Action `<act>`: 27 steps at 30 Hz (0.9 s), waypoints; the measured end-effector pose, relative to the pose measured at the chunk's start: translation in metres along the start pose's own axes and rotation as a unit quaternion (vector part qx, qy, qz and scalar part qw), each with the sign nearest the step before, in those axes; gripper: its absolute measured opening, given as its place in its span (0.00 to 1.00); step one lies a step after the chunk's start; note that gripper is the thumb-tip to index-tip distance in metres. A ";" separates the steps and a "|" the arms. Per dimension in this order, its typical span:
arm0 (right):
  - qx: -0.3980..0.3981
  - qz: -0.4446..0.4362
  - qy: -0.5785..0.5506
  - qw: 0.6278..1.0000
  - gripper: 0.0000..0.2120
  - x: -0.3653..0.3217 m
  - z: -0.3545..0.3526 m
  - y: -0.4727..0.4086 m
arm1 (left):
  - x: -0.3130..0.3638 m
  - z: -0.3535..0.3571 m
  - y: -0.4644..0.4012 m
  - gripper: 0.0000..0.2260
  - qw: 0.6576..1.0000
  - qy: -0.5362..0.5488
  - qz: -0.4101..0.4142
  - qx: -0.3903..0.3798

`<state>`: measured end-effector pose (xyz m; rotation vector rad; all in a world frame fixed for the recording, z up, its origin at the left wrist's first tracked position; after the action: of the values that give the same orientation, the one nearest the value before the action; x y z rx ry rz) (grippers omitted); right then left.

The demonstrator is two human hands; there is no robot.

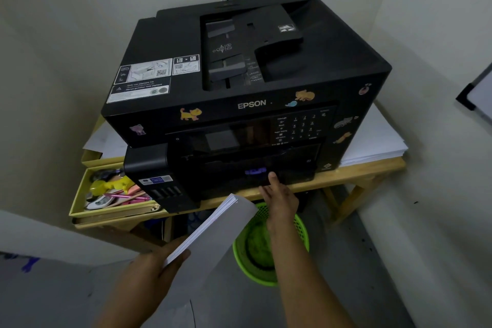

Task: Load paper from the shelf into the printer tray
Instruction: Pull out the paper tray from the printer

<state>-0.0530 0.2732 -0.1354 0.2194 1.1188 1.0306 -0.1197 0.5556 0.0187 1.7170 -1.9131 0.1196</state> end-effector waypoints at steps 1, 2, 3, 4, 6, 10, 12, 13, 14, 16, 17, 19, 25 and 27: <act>0.003 -0.004 -0.001 1.000 0.17 0.001 -0.004 0.001 | 0.003 -0.001 0.000 0.18 1.000 -0.005 0.000 -0.003; 0.004 -0.006 0.000 1.000 0.17 0.002 -0.007 0.002 | 0.004 -0.001 0.000 0.18 1.000 -0.011 -0.003 -0.006; 0.004 -0.005 0.003 1.000 0.17 0.001 -0.009 0.003 | 0.005 -0.001 0.000 0.17 1.000 -0.022 -0.004 -0.010; 0.001 -0.002 0.006 1.000 0.17 0.000 -0.009 0.004 | 0.006 -0.001 0.000 0.17 0.999 -0.031 0.001 -0.011; -0.005 0.005 0.011 1.000 0.18 -0.001 -0.009 0.005 | 0.005 -0.001 0.000 0.17 0.999 -0.037 0.015 -0.015; 0.001 0.017 0.022 1.000 0.19 -0.004 -0.015 0.011 | 0.010 0.000 -0.002 0.15 0.998 -0.044 0.046 -0.018; -0.007 0.017 0.038 0.999 0.16 -0.004 -0.023 0.019 | 0.012 0.002 -0.009 0.15 0.997 -0.049 0.057 -0.024; -0.014 0.020 0.040 0.999 0.16 -0.006 -0.027 0.025 | 0.012 0.003 -0.013 0.14 0.996 -0.056 0.062 -0.031; -0.020 0.024 0.043 0.999 0.16 -0.006 -0.032 0.028 | 0.012 0.005 -0.018 0.14 0.995 -0.063 0.067 -0.038; -0.029 0.028 0.066 0.997 0.19 -0.010 -0.041 0.030 | 0.015 0.008 -0.027 0.15 0.991 -0.086 0.085 -0.055; -0.037 0.023 0.096 0.994 0.20 -0.013 -0.044 0.029 | 0.017 0.009 -0.031 0.16 0.989 -0.096 0.096 -0.057; -0.042 -0.023 0.209 0.977 0.20 -0.022 -0.048 0.027 | 0.021 0.010 -0.041 0.17 0.982 -0.132 0.125 -0.052; -0.058 -0.356 0.551 0.752 0.17 -0.076 -0.053 0.037 | 0.022 0.027 -0.082 0.16 0.957 -0.213 0.189 -0.056; -0.118 -0.464 0.567 0.670 0.14 -0.087 -0.049 0.038 | 0.027 0.033 -0.091 0.16 0.954 -0.217 0.202 -0.053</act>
<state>-0.1193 0.2108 -0.0793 -1.2959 1.8471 0.2378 -0.0457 0.5012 -0.0235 1.3352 -2.5255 -0.2240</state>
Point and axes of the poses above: each hand's wrist, its own y-axis away from the middle knuckle, its own z-axis out of the palm, x = y × z, the point moved 4 cm from there along -y, towards the middle knuckle, and after that the axes turned 1 degree about -z, right-handed, at the moved point
